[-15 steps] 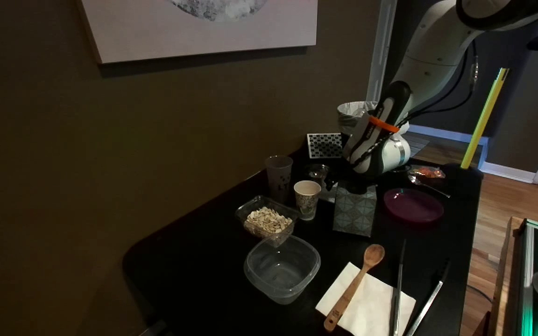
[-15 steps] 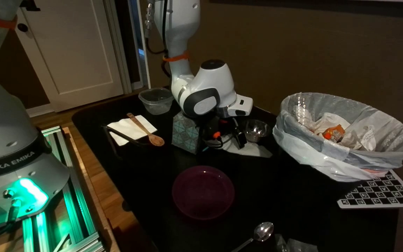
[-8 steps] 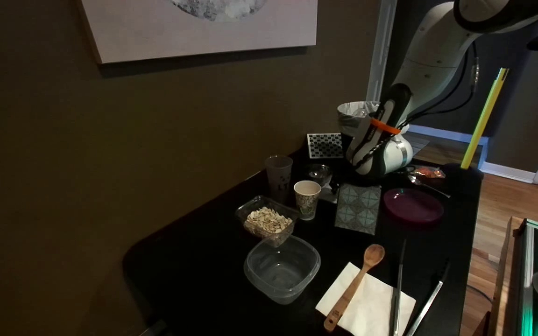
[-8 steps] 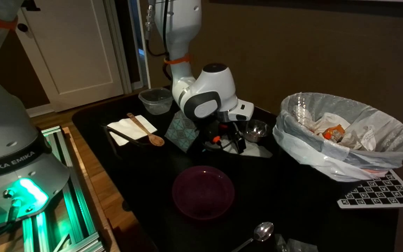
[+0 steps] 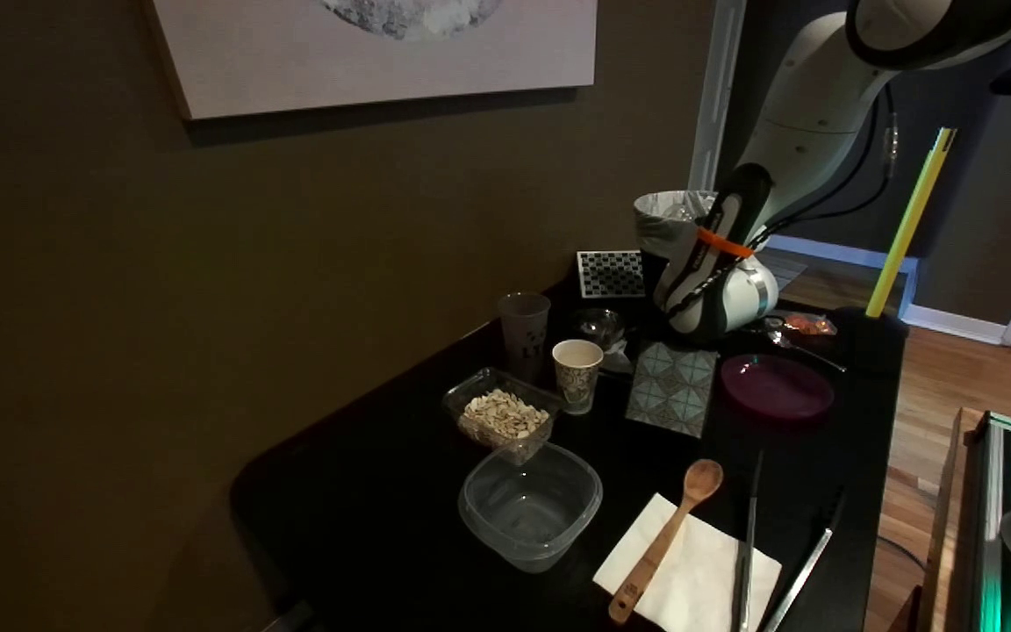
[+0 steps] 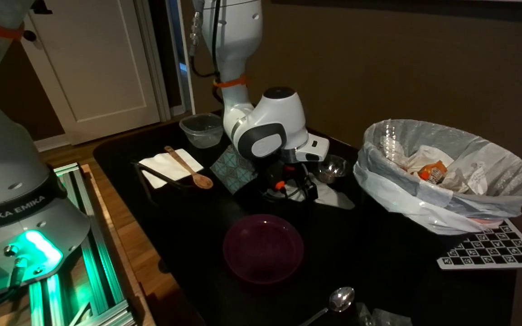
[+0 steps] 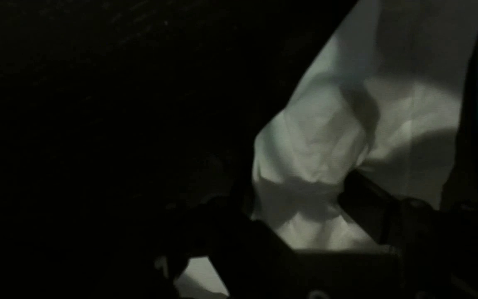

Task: Move some white objects from the bowl to the paper towel, then wrap the and put them in the bin

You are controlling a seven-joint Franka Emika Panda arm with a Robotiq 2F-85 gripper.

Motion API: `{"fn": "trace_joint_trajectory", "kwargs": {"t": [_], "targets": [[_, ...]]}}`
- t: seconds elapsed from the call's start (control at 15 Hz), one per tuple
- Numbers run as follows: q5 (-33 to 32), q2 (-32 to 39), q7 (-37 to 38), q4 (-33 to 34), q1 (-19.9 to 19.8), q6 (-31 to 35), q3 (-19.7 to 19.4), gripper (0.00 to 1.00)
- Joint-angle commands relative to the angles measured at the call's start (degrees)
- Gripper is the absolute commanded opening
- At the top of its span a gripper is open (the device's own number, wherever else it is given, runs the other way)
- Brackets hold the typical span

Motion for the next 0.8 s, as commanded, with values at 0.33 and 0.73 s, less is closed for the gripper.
{"fn": "trace_joint_trajectory", "kwargs": {"t": [0.33, 0.73], "targets": [[0.6, -1.8, 0.1, -0.6, 4.8, -3.1, -4.9, 0.03], [0.6, -4.4, 0.5, -1.5, 9.3, -5.7, -8.9, 0.02]]}}
